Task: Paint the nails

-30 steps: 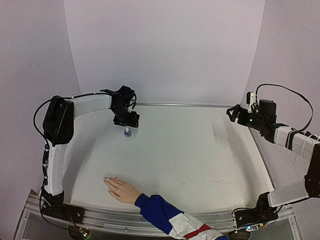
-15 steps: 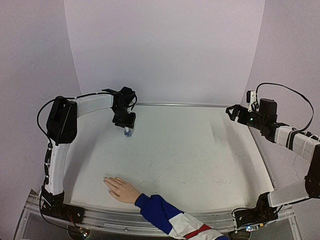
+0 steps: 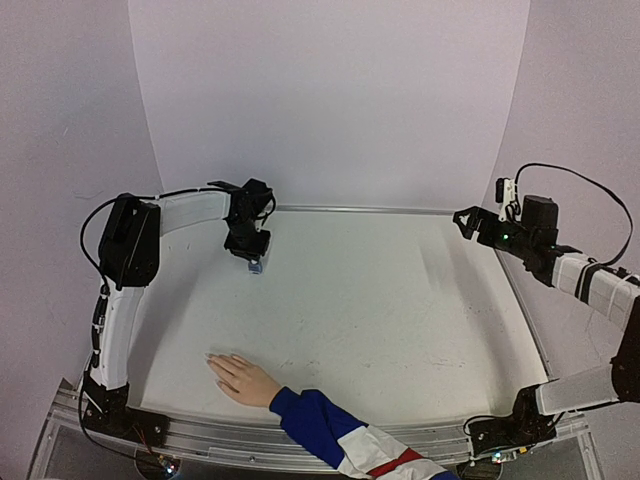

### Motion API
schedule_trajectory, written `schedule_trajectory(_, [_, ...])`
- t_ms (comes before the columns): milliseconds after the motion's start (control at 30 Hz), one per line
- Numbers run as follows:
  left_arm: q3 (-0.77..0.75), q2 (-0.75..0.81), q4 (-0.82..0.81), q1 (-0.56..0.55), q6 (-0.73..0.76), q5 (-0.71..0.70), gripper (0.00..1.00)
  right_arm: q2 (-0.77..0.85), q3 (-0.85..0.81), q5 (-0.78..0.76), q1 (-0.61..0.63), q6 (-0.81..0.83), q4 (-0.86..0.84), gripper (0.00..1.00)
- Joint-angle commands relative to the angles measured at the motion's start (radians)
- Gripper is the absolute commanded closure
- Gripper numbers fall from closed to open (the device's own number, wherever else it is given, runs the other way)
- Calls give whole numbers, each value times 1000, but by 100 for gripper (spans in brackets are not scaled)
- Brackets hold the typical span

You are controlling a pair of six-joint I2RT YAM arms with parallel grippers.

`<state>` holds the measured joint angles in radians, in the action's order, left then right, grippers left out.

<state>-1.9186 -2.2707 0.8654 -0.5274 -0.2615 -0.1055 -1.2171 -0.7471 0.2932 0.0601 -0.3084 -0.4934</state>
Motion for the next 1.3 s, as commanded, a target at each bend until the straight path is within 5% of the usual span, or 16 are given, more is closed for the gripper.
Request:
schedule_trajectory(0, [-42,19,9,1,-1,-21,88,21,-24,17,-5,-10,-27,2])
schedule_trajectory(133, [-30,50,8,0,-1,4,99,5,-27,38,-1,-2,-27,2])
schedule_trajectory(300, [6,149,4,-1,18,162,100,-52,-49,180,31,40,-38,2])
schedule_trajectory(700, [29,325,7,-22,-176,563,100,-328,-210,183,446,216,-152,2])
schedule_trajectory(1267, [88,409,7,-74,-220,569,100,-734,-540,174,676,300,-313,28])
